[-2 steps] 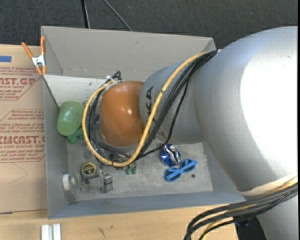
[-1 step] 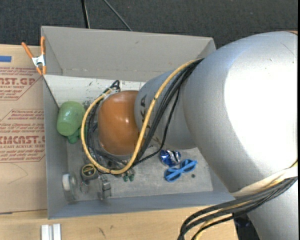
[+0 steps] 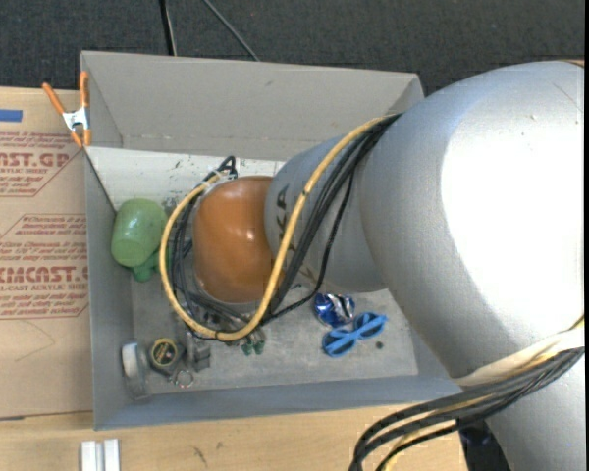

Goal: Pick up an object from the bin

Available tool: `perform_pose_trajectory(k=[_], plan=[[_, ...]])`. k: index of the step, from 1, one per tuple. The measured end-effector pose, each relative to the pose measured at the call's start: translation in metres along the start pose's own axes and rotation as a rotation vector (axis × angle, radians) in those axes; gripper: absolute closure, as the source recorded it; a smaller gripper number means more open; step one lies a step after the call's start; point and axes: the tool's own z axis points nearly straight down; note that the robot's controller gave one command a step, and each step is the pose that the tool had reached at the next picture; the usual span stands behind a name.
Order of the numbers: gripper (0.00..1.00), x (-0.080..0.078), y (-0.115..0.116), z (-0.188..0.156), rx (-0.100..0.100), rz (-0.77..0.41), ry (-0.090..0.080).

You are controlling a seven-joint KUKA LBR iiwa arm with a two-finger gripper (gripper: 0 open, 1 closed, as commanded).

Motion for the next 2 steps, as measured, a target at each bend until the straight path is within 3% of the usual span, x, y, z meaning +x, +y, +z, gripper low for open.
perform_pose_trajectory(k=[1,2], plan=[[0.0,0.0,0.001,0.0,-0.001,0.0,0.001],[0.0,0.003,0.043,-0.003,0.001,-0.179,-0.015]])
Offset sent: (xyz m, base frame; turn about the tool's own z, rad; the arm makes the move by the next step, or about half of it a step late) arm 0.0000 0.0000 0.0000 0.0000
